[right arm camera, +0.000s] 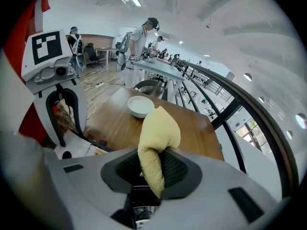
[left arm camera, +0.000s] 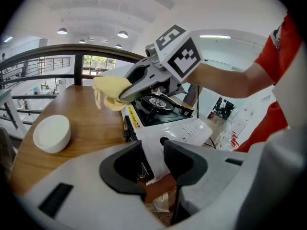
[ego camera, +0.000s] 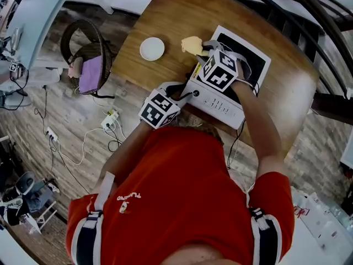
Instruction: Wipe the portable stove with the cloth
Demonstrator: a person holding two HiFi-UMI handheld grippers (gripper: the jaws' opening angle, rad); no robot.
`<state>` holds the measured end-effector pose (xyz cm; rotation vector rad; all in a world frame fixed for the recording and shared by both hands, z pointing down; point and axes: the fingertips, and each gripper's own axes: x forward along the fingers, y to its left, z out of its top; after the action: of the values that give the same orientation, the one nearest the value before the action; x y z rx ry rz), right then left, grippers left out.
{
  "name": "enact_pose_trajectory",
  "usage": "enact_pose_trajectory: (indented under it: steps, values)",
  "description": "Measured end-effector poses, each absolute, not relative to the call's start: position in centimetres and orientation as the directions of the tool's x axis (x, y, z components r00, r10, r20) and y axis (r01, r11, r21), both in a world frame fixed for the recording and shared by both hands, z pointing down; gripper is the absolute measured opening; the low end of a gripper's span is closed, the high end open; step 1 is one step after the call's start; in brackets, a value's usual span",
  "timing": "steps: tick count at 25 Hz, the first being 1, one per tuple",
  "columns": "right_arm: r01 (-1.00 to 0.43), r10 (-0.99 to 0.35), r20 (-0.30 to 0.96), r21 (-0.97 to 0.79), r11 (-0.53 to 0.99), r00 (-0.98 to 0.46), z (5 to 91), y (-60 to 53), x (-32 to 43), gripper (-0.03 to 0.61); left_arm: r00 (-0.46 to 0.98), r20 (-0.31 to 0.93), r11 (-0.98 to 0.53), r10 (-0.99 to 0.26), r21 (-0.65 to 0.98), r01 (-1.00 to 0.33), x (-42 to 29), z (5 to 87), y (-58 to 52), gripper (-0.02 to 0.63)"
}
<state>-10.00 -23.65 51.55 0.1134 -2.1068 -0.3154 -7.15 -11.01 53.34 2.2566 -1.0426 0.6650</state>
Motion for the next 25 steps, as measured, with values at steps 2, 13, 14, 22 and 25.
enact_pose_trajectory:
  steps: [2, 13, 14, 22, 25]
  values:
    - [0.062, -0.184, 0.826, 0.255, 0.965, -0.532, 51.6, -22.1, -10.1, 0.112, 0.575, 0.635, -0.542, -0.515, 0.278, -0.793, -7.1, 53.4, -11.0, 0.146]
    - [0.107, -0.078, 0.822, 0.166, 0.98, -0.563, 51.3, -15.2, -10.5, 0.112, 0.571, 0.632, -0.538, -0.524, 0.273, -0.797, -7.0, 53.7, -10.9, 0.146]
    - [0.108, -0.069, 0.821, 0.158, 0.982, -0.567, 51.2, -14.6, -10.5, 0.112, 0.57, 0.632, -0.538, -0.525, 0.273, -0.798, -7.0, 53.7, -10.9, 0.146]
    - [-0.021, -0.074, 0.75, 0.08, 0.997, -0.657, 48.6, -13.4, -10.1, 0.112, 0.556, 0.631, -0.537, -0.541, 0.25, -0.806, -7.1, 53.5, -11.0, 0.146]
    - [-0.107, -0.129, 0.703, 0.076, 0.991, -0.7, 46.5, -14.0, -9.4, 0.112, 0.557, 0.619, -0.536, -0.553, 0.247, -0.807, -7.3, 52.8, -10.9, 0.146]
